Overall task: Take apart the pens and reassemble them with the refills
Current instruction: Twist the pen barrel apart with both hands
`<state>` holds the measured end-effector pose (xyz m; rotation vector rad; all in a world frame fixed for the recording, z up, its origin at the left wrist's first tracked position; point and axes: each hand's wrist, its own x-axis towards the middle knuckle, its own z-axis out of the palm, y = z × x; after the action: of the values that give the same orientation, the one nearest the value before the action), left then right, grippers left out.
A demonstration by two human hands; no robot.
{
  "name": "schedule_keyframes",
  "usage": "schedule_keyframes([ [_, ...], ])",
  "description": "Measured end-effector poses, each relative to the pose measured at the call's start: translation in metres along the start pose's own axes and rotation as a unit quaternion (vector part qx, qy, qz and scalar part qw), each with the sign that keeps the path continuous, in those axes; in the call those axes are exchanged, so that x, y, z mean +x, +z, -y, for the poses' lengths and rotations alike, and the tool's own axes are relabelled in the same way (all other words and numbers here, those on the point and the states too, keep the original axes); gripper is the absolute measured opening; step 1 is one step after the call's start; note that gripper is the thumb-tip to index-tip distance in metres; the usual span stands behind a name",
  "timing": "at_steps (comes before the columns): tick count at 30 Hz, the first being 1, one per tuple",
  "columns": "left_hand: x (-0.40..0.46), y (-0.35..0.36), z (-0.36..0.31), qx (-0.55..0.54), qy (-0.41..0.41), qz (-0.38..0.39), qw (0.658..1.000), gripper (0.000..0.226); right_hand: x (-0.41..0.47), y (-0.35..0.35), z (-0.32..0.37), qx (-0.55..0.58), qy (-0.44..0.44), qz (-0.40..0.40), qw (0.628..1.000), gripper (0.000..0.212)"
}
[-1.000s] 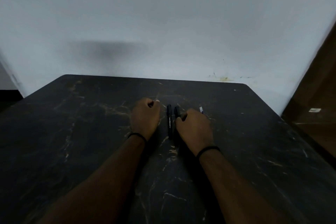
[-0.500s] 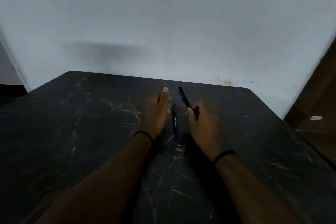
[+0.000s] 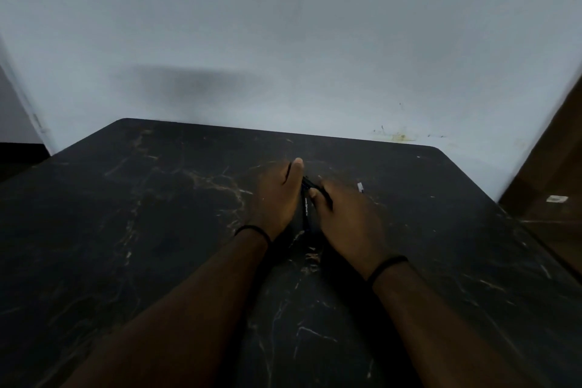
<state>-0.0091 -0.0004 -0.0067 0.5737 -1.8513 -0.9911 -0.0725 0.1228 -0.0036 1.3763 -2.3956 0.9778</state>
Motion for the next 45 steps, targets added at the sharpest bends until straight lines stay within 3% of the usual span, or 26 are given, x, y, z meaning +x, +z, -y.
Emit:
schedule_keyframes([
  [10,-0.002,-0.003,-0.006,-0.046,-0.024,-0.004,0.999,0.041,0.005,0.001,0.011,-0.035,0.023,-0.025,0.999,0.036],
  [19,-0.001,-0.013,-0.006,0.005,-0.018,-0.034,0.999,0.044,0.0,0.001,0.013,-0.042,0.016,-0.03,0.999,0.049],
  [24,0.009,-0.032,0.002,0.062,-0.076,-0.082,0.992,0.039,-0.003,0.002,0.002,-0.032,0.032,0.013,0.999,0.046],
  [30,0.017,-0.055,0.019,0.308,-0.151,-0.009,0.939,0.04,0.002,-0.005,-0.006,0.0,0.06,-0.014,0.998,0.042],
  [33,0.018,-0.051,0.021,0.445,-0.135,-0.001,0.885,0.044,0.003,-0.003,-0.008,-0.001,0.057,-0.017,0.998,0.041],
  [36,0.018,-0.047,0.025,0.487,-0.153,0.016,0.86,0.05,0.003,0.0,-0.008,0.018,0.049,-0.004,0.999,0.04],
  [39,0.017,-0.043,0.025,0.462,-0.168,-0.034,0.87,0.056,0.003,0.0,-0.007,0.02,0.048,-0.001,0.999,0.04],
  [41,0.017,-0.041,0.021,0.407,-0.124,-0.086,0.901,0.051,0.002,0.001,-0.007,0.027,0.05,-0.003,0.998,0.039],
  [43,0.018,-0.038,0.017,0.258,-0.062,-0.117,0.957,0.035,0.003,0.002,-0.007,0.052,0.059,-0.007,0.997,0.038],
  [45,0.016,-0.033,0.012,0.086,-0.037,-0.096,0.991,0.025,0.006,0.004,-0.006,0.079,0.069,-0.014,0.994,0.035],
])
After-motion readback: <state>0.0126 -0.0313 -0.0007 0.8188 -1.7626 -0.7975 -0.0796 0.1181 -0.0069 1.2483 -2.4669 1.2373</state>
